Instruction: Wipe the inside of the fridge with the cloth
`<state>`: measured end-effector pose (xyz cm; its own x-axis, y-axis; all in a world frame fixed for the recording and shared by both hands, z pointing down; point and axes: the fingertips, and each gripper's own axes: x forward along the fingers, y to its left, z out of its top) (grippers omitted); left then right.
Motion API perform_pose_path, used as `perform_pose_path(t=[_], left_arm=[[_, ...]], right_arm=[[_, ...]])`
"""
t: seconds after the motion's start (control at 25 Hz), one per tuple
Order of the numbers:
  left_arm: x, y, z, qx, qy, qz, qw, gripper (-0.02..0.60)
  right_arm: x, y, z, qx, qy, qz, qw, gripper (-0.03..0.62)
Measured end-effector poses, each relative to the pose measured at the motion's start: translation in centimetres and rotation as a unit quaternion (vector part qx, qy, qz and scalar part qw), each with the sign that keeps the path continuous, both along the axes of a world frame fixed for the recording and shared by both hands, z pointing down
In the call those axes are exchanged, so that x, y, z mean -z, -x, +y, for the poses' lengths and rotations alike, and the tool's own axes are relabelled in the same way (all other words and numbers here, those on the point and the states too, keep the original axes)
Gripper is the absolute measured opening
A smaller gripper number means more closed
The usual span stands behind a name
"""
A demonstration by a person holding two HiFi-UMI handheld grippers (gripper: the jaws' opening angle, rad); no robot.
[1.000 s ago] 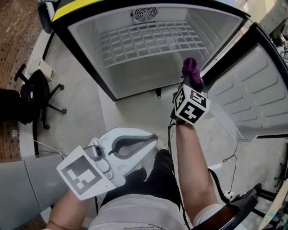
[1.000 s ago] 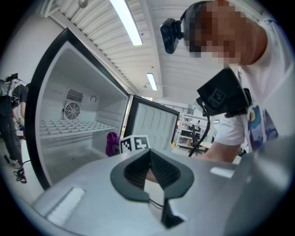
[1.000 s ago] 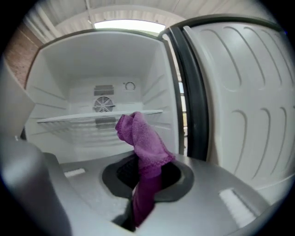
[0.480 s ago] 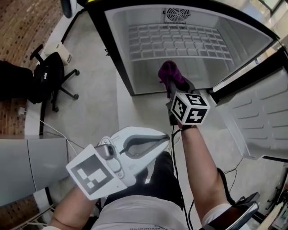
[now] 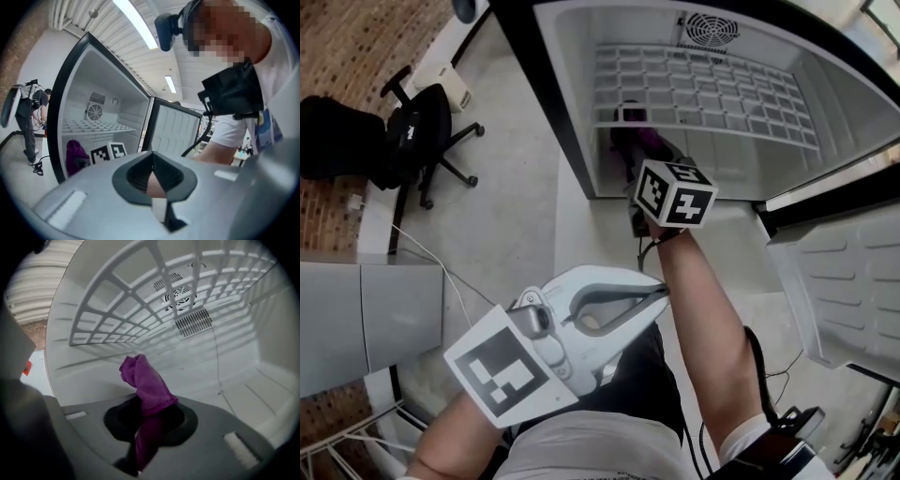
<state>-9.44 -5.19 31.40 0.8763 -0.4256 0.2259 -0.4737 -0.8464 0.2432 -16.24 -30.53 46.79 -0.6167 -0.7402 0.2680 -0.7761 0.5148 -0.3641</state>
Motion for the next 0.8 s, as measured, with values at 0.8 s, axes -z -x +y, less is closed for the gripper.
perform_pose_path(t=[0.8], left_arm=[[-0.4, -2.3, -2.1, 0.014, 0.03, 0.0, 0.9995, 0.005]], right_arm=[[-1.3, -3.6, -6.3, -0.037, -0.006, 0.058, 0.998, 0.055]])
